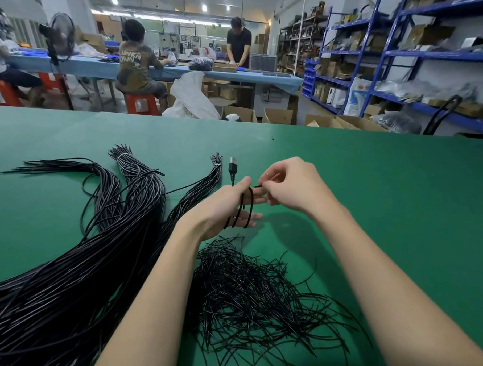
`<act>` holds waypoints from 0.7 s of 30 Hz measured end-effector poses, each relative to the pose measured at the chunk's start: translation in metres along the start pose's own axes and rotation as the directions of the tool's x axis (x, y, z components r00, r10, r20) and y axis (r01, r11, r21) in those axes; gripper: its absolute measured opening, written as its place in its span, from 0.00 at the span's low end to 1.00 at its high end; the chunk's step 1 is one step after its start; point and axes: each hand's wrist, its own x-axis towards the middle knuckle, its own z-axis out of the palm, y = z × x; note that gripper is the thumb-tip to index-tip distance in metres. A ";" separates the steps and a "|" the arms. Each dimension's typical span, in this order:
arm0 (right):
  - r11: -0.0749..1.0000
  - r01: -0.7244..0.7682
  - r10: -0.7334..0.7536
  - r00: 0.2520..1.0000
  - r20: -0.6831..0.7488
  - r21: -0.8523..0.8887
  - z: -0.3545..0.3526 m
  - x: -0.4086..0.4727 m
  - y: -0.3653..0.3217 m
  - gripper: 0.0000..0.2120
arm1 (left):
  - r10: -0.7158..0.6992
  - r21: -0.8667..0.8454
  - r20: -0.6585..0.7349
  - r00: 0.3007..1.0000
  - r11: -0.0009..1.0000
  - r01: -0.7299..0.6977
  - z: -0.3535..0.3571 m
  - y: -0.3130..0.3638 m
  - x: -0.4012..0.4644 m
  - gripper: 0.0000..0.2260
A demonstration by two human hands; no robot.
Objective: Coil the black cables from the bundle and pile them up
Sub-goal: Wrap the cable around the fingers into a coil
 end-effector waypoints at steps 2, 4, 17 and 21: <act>0.995 -0.027 0.031 0.999 -0.040 0.092 0.006 -0.005 0.004 0.05 | 0.018 -0.066 -0.023 1.000 0.998 -0.019 0.000 0.000 0.001 0.23; 0.983 -0.080 0.090 0.995 -0.048 0.166 0.008 -0.007 0.008 0.02 | 0.021 -0.137 -0.041 0.999 0.990 -0.027 0.000 0.001 0.001 0.24; 0.889 -0.175 0.123 0.981 0.147 0.422 0.012 -0.024 0.014 0.05 | 0.121 -0.117 -0.025 0.992 0.986 -0.123 0.008 -0.005 0.004 0.18; 0.946 -0.190 0.111 0.951 0.288 0.262 -0.012 -0.021 0.015 0.03 | 0.114 -0.156 0.056 0.992 0.982 -0.104 0.010 -0.005 0.003 0.11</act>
